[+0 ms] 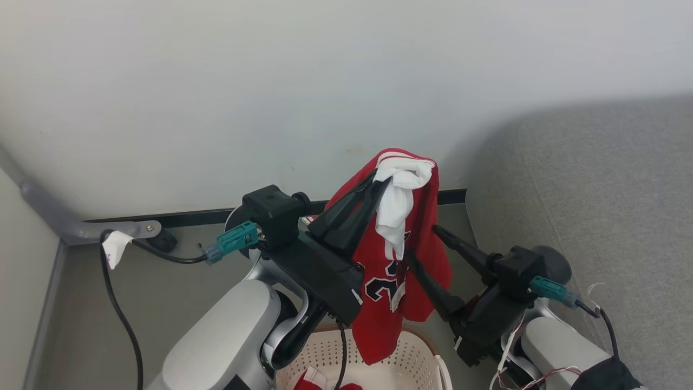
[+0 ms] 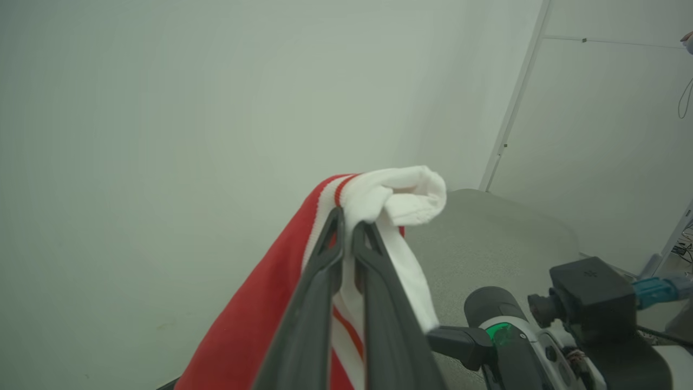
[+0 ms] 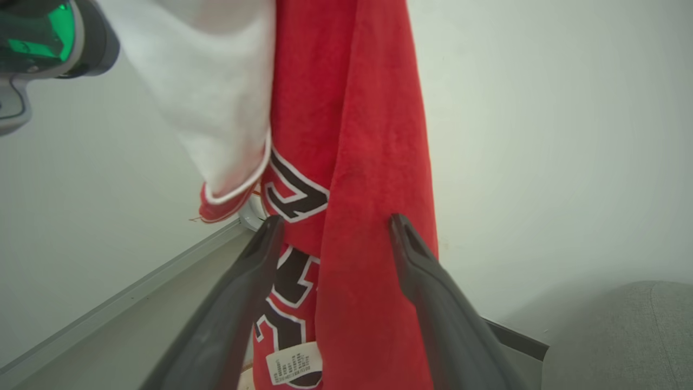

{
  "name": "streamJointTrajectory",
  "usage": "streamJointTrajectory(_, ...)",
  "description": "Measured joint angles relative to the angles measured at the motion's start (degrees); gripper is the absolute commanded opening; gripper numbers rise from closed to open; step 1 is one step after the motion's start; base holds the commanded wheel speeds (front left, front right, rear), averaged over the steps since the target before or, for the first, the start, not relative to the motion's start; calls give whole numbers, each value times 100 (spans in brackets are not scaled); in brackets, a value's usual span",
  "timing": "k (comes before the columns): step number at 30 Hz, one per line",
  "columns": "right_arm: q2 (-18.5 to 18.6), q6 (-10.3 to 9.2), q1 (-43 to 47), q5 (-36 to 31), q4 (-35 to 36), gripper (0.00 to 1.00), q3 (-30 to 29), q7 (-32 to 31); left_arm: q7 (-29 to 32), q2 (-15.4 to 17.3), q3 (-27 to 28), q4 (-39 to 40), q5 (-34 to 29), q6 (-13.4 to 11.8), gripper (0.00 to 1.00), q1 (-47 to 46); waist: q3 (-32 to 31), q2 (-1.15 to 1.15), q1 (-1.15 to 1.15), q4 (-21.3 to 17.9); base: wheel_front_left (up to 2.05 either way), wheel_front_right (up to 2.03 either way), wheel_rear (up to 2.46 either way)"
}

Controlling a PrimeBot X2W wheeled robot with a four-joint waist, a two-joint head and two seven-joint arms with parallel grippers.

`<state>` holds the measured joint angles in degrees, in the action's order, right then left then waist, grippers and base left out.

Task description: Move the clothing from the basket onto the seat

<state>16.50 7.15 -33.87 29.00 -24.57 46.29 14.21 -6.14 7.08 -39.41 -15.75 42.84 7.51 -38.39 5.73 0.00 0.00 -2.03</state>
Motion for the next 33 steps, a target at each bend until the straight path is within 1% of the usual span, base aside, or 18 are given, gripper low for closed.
streamJointTrajectory(6,-49,0,-259,-33,-524,100,96,1,52,-32,-93,41,48,0,0,-16,-14,0,0,161,0,0,0)
streamJointTrajectory(14,-221,0,-712,-19,-1094,100,412,5,102,-101,-220,123,103,0,0,-20,-18,0,0,384,0,0,0)
streamJointTrajectory(15,-245,0,-784,-18,-1156,78,458,5,102,-103,-232,129,104,0,0,-21,-18,0,0,410,0,0,0)
streamJointTrajectory(16,-271,0,-848,-9,-1213,36,492,7,107,-104,-243,132,104,0,0,-21,-17,0,0,433,0,0,0)
streamJointTrajectory(17,-293,0,-912,12,-1282,6,537,7,108,-105,-257,135,104,0,0,-22,-16,0,0,456,0,0,0)
streamJointTrajectory(18,-304,0,-966,31,-1332,0,583,7,108,-104,-271,142,105,0,0,-22,-14,0,0,478,0,0,0)
streamJointTrajectory(25,-428,0,-1179,192,-1637,0,867,9,109,-57,-280,157,248,0,0,-19,-5,0,0,561,0,0,0)
streamJointTrajectory(33,-350,0,-1228,561,-1664,0,798,9,108,22,-222,94,247,-1,0,-7,-9,0,0,539,0,0,0)
